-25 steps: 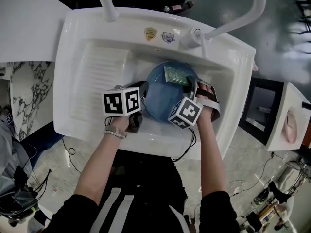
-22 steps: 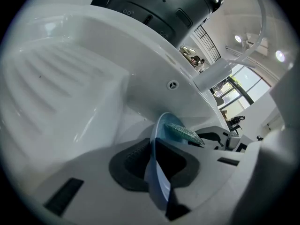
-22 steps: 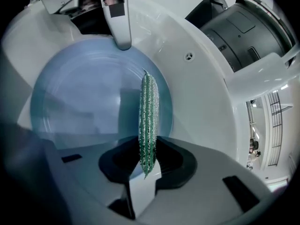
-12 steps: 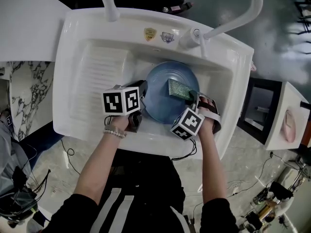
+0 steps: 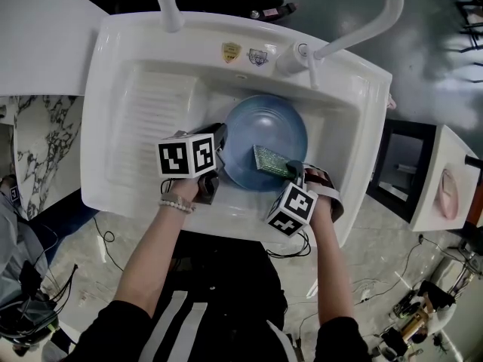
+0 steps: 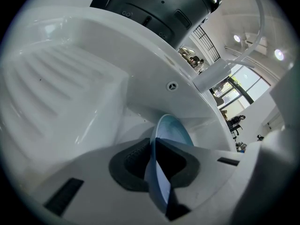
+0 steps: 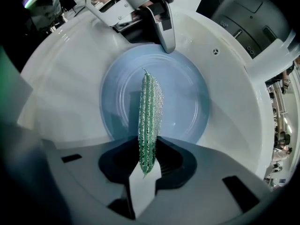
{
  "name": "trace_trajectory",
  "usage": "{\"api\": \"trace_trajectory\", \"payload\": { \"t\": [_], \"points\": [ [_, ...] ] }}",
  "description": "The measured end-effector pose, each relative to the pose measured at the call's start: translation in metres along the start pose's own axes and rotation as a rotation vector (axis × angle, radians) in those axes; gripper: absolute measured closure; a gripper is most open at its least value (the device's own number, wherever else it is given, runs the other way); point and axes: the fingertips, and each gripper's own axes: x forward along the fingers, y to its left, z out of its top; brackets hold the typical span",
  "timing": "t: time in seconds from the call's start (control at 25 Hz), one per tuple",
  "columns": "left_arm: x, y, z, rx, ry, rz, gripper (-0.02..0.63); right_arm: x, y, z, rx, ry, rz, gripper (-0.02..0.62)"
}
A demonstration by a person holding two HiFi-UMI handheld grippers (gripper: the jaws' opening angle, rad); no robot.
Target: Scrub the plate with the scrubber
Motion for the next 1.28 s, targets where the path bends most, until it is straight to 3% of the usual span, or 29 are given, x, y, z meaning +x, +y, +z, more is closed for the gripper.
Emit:
{"api": "trace_trajectory", "payload": {
  "t": [0.24, 0.48, 0.76, 1.28],
  "points": [
    [0.0, -0.001, -0.001, 0.007, 0.007, -0.004, 0.574, -0.008, -0.005, 0.005, 0.013, -0.038, 0.016, 0.503],
    [0.0, -0.001, -0.001, 0.005, 0.008, -0.006, 0.574, -0.002, -0.064, 0.014, 0.071, -0.076, -0.171, 0.503],
    [0.0, -0.001, -0.001, 0.006, 0.009, -0.004, 0.574, 0.008, -0.107, 0.038, 0.04, -0.103, -0.321, 0.503],
    [0.0, -0.002, 0.0, 0.016, 0.001, -0.005, 0.574, 0.009, -0.075, 0.067, -0.297, -0.21, -0.333, 0.503]
  ]
}}
